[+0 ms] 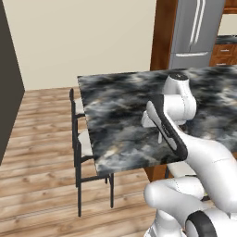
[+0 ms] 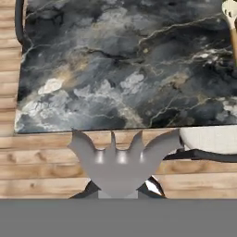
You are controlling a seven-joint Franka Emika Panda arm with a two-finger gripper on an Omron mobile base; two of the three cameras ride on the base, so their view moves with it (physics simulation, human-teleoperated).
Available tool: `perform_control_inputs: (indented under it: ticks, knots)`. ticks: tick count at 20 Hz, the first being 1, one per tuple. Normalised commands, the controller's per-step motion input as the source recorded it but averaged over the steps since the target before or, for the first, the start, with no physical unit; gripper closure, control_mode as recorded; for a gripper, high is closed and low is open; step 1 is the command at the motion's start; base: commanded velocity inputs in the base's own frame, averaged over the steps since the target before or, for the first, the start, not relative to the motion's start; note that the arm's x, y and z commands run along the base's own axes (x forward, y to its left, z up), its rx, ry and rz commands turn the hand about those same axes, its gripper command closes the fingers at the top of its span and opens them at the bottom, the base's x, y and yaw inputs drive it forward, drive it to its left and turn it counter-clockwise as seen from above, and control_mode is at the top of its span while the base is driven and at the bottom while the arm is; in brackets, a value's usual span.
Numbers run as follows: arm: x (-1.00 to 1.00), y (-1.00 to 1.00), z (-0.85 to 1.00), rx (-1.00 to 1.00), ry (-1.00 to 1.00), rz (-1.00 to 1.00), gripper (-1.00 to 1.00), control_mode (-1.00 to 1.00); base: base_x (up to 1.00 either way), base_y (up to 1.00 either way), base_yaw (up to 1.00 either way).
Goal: Pick up the metallic utensils from the counter and place them in the open drawer. Make sure not to pick up any wooden utensils.
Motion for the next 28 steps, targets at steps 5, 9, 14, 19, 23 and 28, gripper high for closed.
perform_control_inputs:
  ticks: [5, 9, 14, 19, 23, 28]
  knots:
    - [-0.51, 0.0, 0.72, 0.1, -0.24, -0.08, 1.0, -1.0, 0.0, 0.0, 0.0]
    - [-0.44, 0.0, 0.51, 0.06, -0.14, -0.04, 1.0, -1.0, 0.0, 0.0, 0.0]
    - [-0.66, 0.0, 0.29, 0.04, -0.2, 0.0, 1.0, -1.0, 0.0, 0.0, 0.0]
    - [-0.76, 0.0, 0.29, 0.0, -0.25, -0.02, 1.0, 1.0, -0.2, 0.0, -0.01]
    - [0.0, 0.0, 0.0, 0.0, 0.0, 0.0, 1.0, 1.0, -1.0, -0.14, -0.06]
    - [0.0, 0.0, 0.0, 0.0, 0.0, 0.0, 1.0, 1.0, -0.96, -0.62, -0.13]
